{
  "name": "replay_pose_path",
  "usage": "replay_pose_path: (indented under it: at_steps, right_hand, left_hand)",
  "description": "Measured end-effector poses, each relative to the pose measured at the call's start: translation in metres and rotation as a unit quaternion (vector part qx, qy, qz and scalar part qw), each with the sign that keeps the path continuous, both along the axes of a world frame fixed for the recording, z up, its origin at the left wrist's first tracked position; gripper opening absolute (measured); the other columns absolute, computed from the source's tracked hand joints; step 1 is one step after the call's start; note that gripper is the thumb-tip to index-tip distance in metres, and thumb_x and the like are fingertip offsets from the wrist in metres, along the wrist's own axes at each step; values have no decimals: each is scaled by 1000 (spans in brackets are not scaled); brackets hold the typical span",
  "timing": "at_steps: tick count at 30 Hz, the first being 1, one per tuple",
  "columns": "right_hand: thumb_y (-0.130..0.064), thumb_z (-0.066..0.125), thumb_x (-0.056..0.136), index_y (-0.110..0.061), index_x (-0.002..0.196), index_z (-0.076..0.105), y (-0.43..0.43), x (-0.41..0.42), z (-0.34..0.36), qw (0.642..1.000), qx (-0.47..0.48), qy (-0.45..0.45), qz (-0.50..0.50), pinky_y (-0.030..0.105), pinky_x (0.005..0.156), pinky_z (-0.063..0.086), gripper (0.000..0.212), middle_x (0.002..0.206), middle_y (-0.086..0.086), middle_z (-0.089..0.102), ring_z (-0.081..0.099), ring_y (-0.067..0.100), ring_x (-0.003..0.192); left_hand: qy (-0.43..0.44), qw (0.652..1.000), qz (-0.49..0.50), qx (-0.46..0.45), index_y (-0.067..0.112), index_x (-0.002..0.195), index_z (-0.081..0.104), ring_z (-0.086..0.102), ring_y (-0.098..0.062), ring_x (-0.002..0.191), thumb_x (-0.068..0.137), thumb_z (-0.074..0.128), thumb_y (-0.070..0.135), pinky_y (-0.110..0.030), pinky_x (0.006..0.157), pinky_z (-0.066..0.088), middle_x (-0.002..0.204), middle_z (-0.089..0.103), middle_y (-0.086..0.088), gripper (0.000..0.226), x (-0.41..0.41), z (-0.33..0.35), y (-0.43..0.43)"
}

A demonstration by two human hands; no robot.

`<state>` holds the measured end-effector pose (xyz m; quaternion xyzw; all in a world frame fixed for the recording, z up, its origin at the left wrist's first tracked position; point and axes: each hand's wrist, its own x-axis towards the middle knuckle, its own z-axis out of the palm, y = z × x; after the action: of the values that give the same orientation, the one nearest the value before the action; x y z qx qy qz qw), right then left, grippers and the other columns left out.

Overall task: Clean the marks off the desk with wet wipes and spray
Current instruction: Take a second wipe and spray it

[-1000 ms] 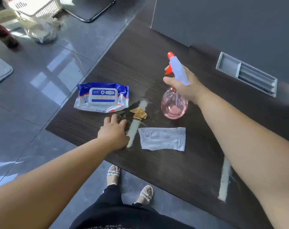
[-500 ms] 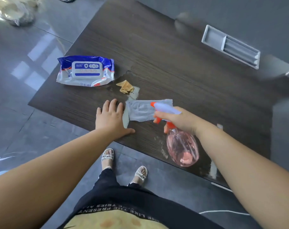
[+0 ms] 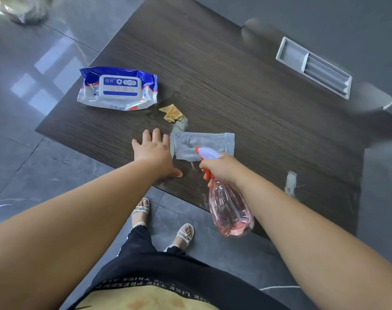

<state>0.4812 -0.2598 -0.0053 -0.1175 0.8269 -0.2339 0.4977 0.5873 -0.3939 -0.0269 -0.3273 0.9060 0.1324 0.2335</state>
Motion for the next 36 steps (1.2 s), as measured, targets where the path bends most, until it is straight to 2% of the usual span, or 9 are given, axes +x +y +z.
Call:
replay_pose_path:
  at_steps: [4, 7, 12, 17, 20, 26, 29, 32, 36]
  right_hand:
    - [-30, 56, 82, -44, 124, 50, 7, -5, 5, 1000, -4, -22, 9, 36, 74, 53, 45, 81, 6, 61, 59, 20, 57]
    - [-26, 58, 83, -40, 124, 53, 17, -14, 8, 999, -8, -19, -32, 34, 70, 53, 44, 83, 8, 60, 58, 20, 63]
    - [-13, 57, 83, -7, 114, 63, 33, -31, 12, 993, -7, 20, -119, 32, 59, 52, 33, 76, 7, 57, 55, 18, 66]
    - [-19, 60, 82, -30, 111, 58, 38, -37, 16, 994, 0, 15, -108, 27, 55, 52, 30, 81, 10, 60, 55, 17, 64]
    - [-15, 58, 84, -20, 95, 63, 37, -32, 18, 996, -4, 7, -93, 25, 51, 49, 13, 81, 11, 60, 54, 16, 57]
    - [-23, 60, 84, -39, 121, 55, 26, -8, 9, 999, -8, -47, -14, 28, 59, 52, 41, 82, 7, 57, 51, 15, 62]
    - [-28, 59, 81, -45, 118, 54, 18, -3, 5, 999, -1, -50, -2, 27, 57, 50, 42, 78, 6, 59, 54, 19, 55]
    - [-35, 59, 71, -35, 113, 62, 12, -4, 2, 999, 4, -32, -7, 37, 64, 55, 43, 77, 4, 62, 60, 21, 57]
    - [-34, 58, 76, -41, 117, 57, 12, -14, 5, 1000, -11, -5, -4, 39, 70, 56, 42, 80, 5, 61, 58, 19, 60]
  left_hand:
    - [-13, 1000, -5, 3, 14, 138, 25, 20, -32, 133, 59, 69, 69, -56, 106, 29, 141, 25, -8, 105, -5, 2, -1]
    - [-14, 1000, -6, 7, 14, 138, 25, 21, -32, 133, 60, 69, 69, -56, 106, 28, 140, 26, -8, 105, -5, 1, -1]
    - [-24, 1000, -9, 8, 14, 139, 23, 19, -33, 134, 59, 69, 69, -57, 106, 29, 143, 23, -9, 108, -7, 2, 0]
    - [-47, 999, -6, 16, 14, 143, 17, 15, -35, 136, 60, 70, 68, -59, 107, 27, 147, 17, -10, 113, -11, 5, 0]
    - [-51, 999, -7, 16, 14, 143, 16, 14, -35, 136, 60, 71, 67, -59, 107, 27, 147, 17, -10, 113, -12, 6, 0]
    - [-53, 998, -4, 19, 14, 143, 17, 16, -35, 135, 59, 72, 67, -60, 106, 28, 146, 18, -9, 113, -13, 8, 0]
    - [-55, 998, -4, 20, 14, 142, 17, 15, -35, 136, 59, 72, 66, -60, 106, 27, 147, 16, -10, 112, -13, 8, 1]
    - [-56, 998, -1, 22, 13, 142, 17, 13, -35, 136, 60, 72, 67, -60, 107, 26, 148, 14, -10, 113, -13, 9, 1]
    - [-52, 998, -1, 25, 13, 142, 18, 13, -35, 137, 59, 72, 66, -60, 107, 25, 148, 14, -10, 112, -12, 8, 1]
